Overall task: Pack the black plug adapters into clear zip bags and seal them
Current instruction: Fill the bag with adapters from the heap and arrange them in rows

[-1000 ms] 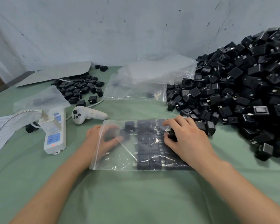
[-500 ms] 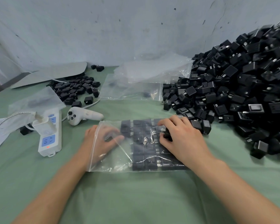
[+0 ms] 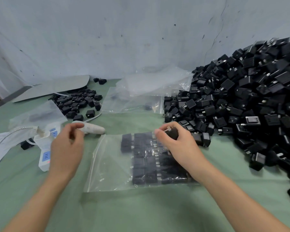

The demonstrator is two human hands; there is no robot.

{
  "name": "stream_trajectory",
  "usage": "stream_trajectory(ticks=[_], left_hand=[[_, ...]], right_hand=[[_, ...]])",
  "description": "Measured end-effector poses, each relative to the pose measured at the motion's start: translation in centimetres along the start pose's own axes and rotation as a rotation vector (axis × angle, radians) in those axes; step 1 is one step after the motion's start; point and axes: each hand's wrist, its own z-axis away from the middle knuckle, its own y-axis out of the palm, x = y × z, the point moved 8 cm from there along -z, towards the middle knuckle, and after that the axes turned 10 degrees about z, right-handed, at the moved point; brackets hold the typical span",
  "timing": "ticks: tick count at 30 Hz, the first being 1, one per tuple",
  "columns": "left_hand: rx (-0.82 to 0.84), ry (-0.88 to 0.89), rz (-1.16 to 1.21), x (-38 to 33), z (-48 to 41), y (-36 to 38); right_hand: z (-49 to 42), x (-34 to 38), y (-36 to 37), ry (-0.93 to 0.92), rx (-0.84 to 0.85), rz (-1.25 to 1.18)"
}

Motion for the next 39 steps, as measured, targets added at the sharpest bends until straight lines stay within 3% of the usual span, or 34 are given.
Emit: stream_trajectory(ticks=[2,5,9,14,21,25,28,30,33,39], left_hand=[[0.141,0.091,0.095,-3.7,1.2,1.9],[0.376,0.218,0.113,-8.9,5.1,5.6],[0.483,0.221,0.039,-10.9,8.8,9.3],[0.527,0.083,0.104,-10.1,9.6,11.5],[0.463,-0.043,0.235,-8.6,7.0,10.1],[0.283,-0.053,0.131,-4.7,3.3,3.9],[0.221,-0.098,-0.081,0.0,2.6,-0.4],[0.241,-0.114,-0.169,2.4,3.1,-1.8],[0.324,0.002,-0.295,3.0,4.2,-1.8],[0.521,0.226,-0.303,2.5,6.0,-0.3]], right_hand=[[0.4,-0.2,1.1,0.188,0.087,-0.338],[0.9,0.0,2.5,0.301,0.143,-0.574],[1.8,0.1,4.0,0.337,0.179,-0.590],[2.7,0.2,5.4,0.334,0.256,-0.694],[1.6,0.9,3.3,0.097,0.133,-0.313],[0.6,0.6,0.5,-0.045,-0.004,-0.005],[0.3,0.9,-0.3,-0.178,-0.048,0.270],[0.5,1.4,-0.3,-0.280,-0.067,0.436],[1.1,2.0,0.1,-0.433,-0.116,0.695],[1.2,1.2,1.0,-0.461,-0.110,0.963]])
